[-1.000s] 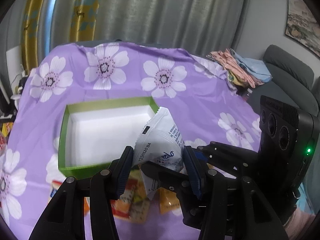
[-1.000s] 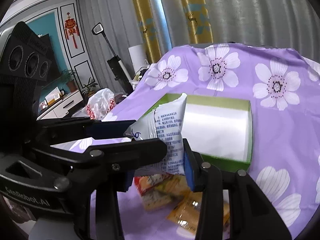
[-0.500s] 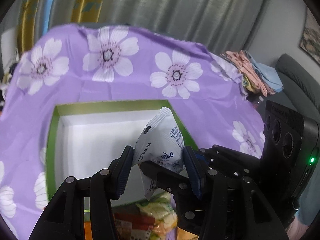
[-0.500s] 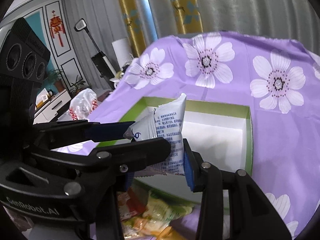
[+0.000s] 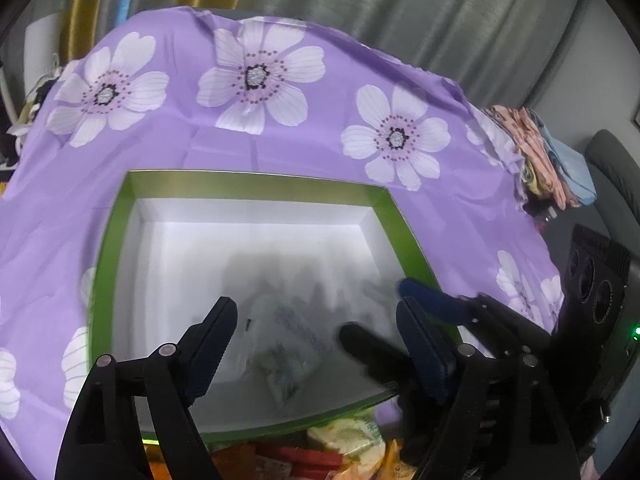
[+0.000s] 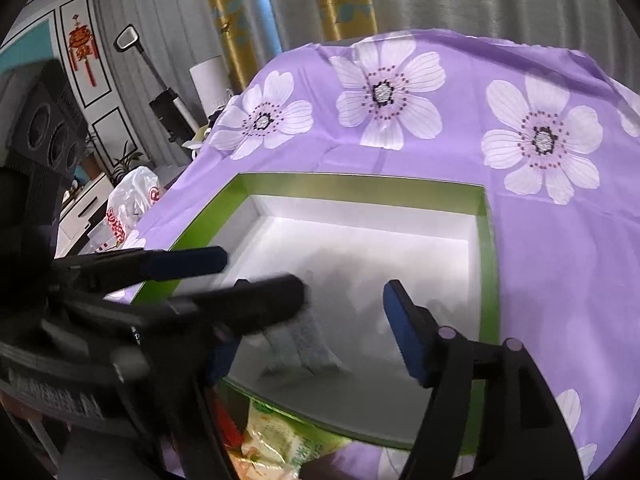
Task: Organize snacks
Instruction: 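Lift the clear wrapper with the right tool and drop it into the box, then reach the right tool to the yellow bread bag and grasp it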
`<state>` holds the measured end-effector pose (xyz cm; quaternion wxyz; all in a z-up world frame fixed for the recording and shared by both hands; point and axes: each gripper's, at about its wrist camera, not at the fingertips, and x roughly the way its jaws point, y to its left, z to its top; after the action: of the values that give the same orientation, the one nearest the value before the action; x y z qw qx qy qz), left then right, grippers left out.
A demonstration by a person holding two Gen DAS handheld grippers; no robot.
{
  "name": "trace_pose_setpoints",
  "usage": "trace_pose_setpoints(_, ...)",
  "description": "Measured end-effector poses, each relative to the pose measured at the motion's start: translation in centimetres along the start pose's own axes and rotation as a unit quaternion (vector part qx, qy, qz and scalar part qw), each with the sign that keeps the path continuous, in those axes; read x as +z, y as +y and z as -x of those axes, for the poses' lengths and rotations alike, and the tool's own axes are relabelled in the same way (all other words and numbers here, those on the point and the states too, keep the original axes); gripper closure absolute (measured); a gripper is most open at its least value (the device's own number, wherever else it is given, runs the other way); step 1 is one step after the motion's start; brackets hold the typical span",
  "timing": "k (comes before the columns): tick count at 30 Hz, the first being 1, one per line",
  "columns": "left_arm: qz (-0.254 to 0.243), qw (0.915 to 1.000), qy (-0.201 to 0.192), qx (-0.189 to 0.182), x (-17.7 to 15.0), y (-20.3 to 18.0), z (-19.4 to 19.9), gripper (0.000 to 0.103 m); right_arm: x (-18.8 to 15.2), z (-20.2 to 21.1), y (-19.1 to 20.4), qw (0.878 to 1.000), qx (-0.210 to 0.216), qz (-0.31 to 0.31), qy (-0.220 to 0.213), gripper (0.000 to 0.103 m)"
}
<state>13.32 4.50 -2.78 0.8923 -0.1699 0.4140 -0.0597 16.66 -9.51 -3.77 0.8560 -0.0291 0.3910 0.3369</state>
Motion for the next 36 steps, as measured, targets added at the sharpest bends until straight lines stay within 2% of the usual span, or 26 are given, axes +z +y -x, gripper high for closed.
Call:
trace_pose_setpoints(2,0.000,1.0000,-0.006,0.007,-0.2,0.4,1.0,0.020,-0.4,1.0,-0.5,1.000,-0.003,-0.008,-0.004,0.032)
trace_pose_setpoints(4,0.001,0.9998,-0.008,0.016,-0.4,0.7,1.8,0.013,-0.8,1.8,-0.9,1.000,-0.010,-0.012,-0.008,0.029)
trace_pose_setpoints(7,0.012,0.9997,-0.014,0.019,-0.9,1.4,3.1,0.010,-1.6,3.3,-1.6,0.999,-0.011,-0.027,-0.015,0.026)
trace_pose_setpoints(19,0.052,0.9983,-0.010,0.022,-5.1,3.4,7.0,0.007,-5.5,9.0,-1.4,0.998,-0.020,-0.049,-0.039,0.021)
trace_pose_setpoints(28,0.047,0.9988,0.010,-0.003,-8.7,1.7,8.6,0.007,-8.3,12.1,-0.5,0.998,-0.042,-0.028,-0.033,0.021)
trace_pose_setpoints(36,0.026,0.9987,0.032,-0.031,-11.7,-0.8,8.5,0.007,-11.2,13.9,0.9,0.999,-0.034,-0.010,-0.019,0.021)
